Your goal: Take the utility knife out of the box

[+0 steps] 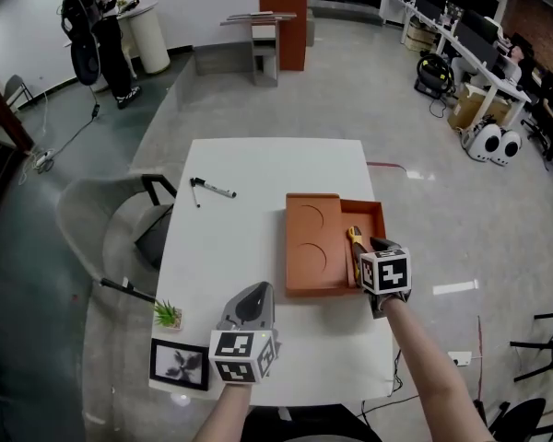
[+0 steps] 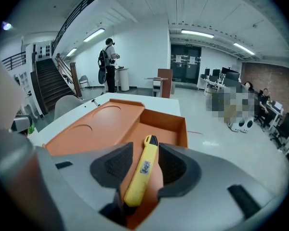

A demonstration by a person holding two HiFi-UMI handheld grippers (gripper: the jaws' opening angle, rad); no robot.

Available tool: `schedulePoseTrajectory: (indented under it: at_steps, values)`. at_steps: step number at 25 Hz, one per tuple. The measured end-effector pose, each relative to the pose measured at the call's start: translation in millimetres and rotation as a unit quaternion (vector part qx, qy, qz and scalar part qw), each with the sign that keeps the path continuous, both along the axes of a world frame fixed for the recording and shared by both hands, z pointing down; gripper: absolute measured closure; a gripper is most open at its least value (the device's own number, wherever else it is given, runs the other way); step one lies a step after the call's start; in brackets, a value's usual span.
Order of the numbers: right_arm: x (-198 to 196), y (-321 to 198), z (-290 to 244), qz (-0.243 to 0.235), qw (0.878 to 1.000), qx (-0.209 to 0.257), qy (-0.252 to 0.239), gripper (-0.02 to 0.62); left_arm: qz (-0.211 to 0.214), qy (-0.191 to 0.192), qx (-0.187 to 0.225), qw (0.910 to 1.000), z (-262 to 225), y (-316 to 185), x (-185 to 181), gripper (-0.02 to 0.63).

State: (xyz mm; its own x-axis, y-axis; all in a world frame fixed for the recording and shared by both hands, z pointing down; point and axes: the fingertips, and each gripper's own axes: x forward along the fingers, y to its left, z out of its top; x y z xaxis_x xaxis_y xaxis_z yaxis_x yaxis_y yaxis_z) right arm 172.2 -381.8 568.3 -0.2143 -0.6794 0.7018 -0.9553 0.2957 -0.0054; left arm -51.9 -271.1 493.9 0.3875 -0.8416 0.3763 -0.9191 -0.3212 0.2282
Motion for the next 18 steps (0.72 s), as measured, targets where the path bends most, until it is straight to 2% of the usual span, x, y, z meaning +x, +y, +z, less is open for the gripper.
schedulePoseTrajectory:
  at_steps: [12, 14, 18]
  values:
    - [-14, -23, 10, -0.001, 1.000, -0.007, 0.020, 0.419, -0.008, 0.002, -0.005, 0.9999, 3, -13, -11, 0.591]
    - [-14, -24, 12, 0.000, 1.000, -0.016, 0.017, 0.443, -0.008, 0.002, -0.006, 0.9999, 4, -14, -12, 0.591]
    - [-12, -28, 9, 0.008, 1.000, -0.024, 0.016, 0.442, -0.009, 0.004, -0.010, 0.9999, 7, -15, -12, 0.591]
